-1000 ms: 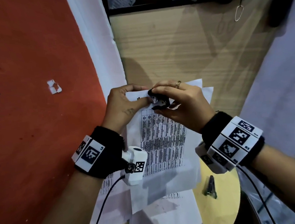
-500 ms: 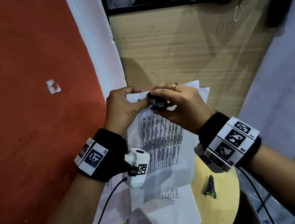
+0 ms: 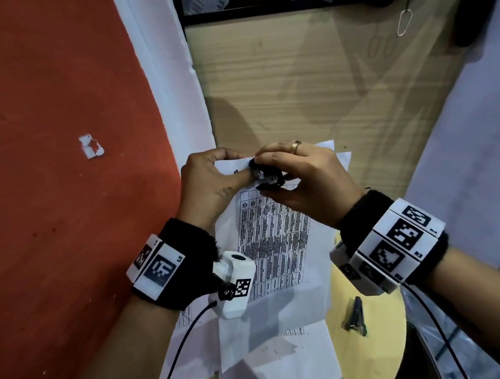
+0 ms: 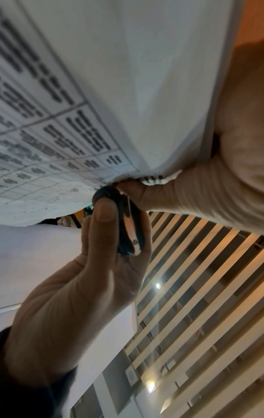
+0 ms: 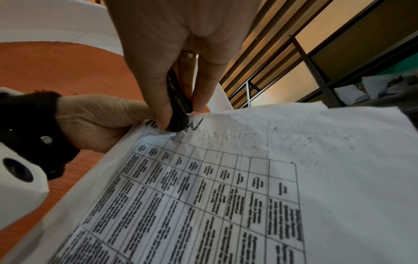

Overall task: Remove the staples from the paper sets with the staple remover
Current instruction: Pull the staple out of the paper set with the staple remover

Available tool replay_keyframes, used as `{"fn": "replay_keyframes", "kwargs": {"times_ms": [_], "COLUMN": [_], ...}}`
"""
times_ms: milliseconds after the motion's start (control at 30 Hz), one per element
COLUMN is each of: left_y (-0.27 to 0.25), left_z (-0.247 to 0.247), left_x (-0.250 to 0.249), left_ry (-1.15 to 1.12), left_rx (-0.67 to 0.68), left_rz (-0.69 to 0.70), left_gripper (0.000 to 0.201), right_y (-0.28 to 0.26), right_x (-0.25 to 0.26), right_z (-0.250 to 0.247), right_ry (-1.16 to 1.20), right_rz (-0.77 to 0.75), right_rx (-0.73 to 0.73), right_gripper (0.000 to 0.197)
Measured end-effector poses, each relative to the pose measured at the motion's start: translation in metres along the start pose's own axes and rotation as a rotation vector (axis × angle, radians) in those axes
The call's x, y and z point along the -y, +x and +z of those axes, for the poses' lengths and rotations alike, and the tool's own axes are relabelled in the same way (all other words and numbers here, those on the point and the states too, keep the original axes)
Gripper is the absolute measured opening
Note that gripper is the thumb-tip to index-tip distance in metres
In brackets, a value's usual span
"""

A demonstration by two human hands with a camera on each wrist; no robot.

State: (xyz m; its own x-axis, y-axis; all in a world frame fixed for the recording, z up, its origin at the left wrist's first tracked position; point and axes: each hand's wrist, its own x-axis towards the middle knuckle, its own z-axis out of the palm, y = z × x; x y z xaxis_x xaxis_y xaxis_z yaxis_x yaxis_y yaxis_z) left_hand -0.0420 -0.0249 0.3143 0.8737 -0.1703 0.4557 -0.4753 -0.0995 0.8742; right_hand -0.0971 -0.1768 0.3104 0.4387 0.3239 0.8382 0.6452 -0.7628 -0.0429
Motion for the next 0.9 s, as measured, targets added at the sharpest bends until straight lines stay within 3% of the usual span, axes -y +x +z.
{"fn": "replay_keyframes", "kwargs": {"times_ms": [367, 900], "left_y": [0.001, -0.0006], "left_z": [0.0016, 0.0017], "left_x": [-0.0008, 0.0009], "left_ry": [0.009, -0.007], "left_rx": [-0.004, 0.014], "left_rz": [-0.017, -0.033], "left_gripper": [0.036, 0.038], "right_y": [-0.0039, -0.0028], "right_x": [0.0013, 0.0022], "right_z": [-0.0015, -0.0003], "right_ry": [0.009, -0.04], "right_rz": [0.045, 0.022], "right_rx": [-0.007, -0.005], "right_gripper": [0.033, 0.03]}}
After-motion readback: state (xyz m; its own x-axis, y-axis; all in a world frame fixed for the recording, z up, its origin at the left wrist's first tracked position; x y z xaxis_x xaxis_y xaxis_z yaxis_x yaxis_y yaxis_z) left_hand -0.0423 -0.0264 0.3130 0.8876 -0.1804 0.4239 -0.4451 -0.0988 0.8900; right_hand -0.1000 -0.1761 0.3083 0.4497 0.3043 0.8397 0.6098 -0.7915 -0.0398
